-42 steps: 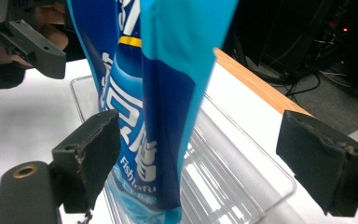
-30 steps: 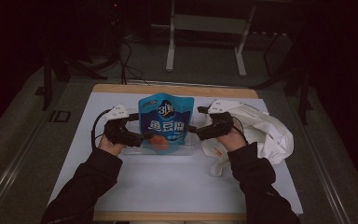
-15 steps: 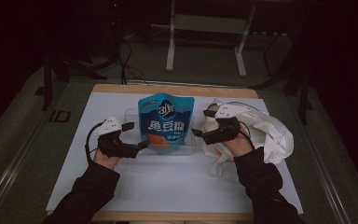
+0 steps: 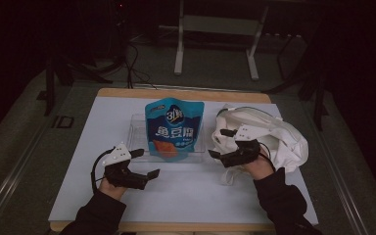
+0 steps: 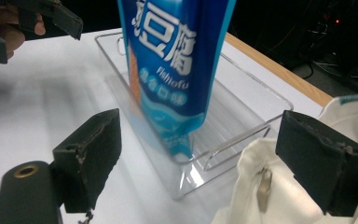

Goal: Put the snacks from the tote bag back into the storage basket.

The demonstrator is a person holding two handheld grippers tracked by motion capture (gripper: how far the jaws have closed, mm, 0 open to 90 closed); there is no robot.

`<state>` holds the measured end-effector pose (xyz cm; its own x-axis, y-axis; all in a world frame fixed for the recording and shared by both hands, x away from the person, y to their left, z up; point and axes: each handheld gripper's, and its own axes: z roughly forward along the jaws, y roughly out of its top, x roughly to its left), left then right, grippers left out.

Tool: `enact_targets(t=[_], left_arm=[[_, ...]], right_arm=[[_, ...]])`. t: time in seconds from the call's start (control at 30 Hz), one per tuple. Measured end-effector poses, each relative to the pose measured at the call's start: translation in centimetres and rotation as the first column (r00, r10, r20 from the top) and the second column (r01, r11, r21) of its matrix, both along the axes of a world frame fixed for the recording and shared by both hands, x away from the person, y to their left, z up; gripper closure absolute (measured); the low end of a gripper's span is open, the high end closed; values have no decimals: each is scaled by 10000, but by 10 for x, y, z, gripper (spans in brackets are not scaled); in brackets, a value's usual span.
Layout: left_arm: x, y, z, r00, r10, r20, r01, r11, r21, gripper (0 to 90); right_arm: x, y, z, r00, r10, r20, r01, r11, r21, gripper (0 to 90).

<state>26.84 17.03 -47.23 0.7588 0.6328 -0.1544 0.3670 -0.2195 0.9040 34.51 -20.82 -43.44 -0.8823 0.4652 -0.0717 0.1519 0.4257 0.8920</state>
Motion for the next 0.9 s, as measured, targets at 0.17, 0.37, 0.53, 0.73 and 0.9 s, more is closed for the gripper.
enact_targets(t=[0.17, 0.37, 0.53, 0.73, 0.9], left_arm=[[-10, -6, -7, 9996, -229, -160, 232, 9996, 140, 60], [-17, -17, -8, 9971, -755, -85, 758, 9961, 457, 60], [-19, -27, -7, 9942, -1075, -23, 1075, 9925, 586, 60], [-22, -36, -9, 9885, -1514, -34, 1512, 9855, 768, 60], [-24, -41, -9, 9850, -1724, -65, 1724, 9822, 745, 60]], right_arm=[[-10, -4, -5, 10000, 96, -26, -96, 9999, -105, 143], [-24, -10, -11, 9998, 168, -94, -169, 9998, -145, 143], [-32, -13, -15, 9998, 187, -101, -189, 9996, -190, 143], [-46, -20, -21, 10000, 59, -2, -59, 10000, -59, 140], [-51, -26, -25, 9999, -171, 20, 171, 9999, -7, 140]])
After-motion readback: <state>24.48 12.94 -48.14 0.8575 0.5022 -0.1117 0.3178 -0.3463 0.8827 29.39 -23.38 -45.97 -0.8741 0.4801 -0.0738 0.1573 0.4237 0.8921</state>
